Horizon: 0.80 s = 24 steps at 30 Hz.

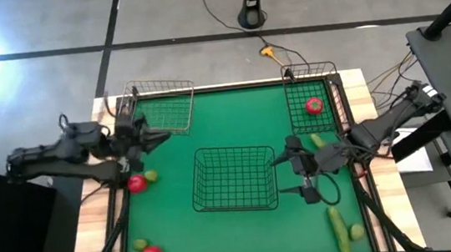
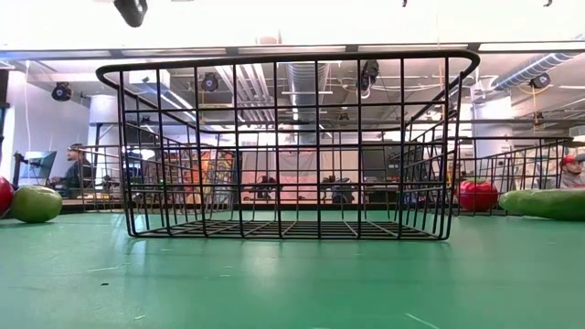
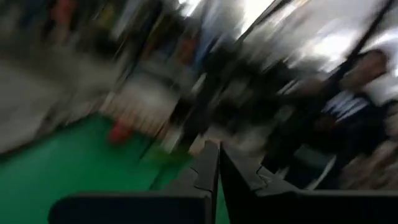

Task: Sort produce into baskets
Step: Put the top tomato into the top black wire basket

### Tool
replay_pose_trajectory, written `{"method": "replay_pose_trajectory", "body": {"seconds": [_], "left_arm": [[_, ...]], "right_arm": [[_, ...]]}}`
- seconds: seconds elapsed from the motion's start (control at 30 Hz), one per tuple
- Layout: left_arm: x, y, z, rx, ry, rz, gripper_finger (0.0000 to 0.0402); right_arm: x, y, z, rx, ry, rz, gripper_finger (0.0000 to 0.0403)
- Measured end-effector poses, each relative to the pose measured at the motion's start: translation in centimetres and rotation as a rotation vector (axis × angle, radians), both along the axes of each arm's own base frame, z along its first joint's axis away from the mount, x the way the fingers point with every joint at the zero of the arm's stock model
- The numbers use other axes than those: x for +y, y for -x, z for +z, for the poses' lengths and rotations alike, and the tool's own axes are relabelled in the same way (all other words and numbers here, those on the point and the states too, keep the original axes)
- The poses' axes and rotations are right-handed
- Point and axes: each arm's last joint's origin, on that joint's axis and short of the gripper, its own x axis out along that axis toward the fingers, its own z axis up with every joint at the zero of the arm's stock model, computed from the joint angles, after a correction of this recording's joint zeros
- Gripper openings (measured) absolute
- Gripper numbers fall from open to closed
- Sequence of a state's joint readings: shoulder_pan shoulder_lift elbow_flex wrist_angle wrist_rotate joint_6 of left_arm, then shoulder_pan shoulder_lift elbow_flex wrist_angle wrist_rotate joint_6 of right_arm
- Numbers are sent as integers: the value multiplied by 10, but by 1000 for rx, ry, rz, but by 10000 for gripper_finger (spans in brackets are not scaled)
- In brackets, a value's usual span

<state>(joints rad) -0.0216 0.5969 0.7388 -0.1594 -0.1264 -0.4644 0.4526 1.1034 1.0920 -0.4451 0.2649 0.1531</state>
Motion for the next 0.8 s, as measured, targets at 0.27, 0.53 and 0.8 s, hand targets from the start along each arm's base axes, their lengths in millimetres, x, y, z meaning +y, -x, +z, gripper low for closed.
{"method": "replay_pose_trajectory", "body": {"seconds": [0.27,0.53,0.8], "left_arm": [[-1,6,2,805,352,144,0],[-5,-21,-18,1058,356,90,0],[-7,-36,-43,1336,328,65,1]], "right_arm": [[22,15,-4,25,31,-6,368],[32,21,-5,13,55,-28,368],[33,22,-8,37,39,-42,368]]}}
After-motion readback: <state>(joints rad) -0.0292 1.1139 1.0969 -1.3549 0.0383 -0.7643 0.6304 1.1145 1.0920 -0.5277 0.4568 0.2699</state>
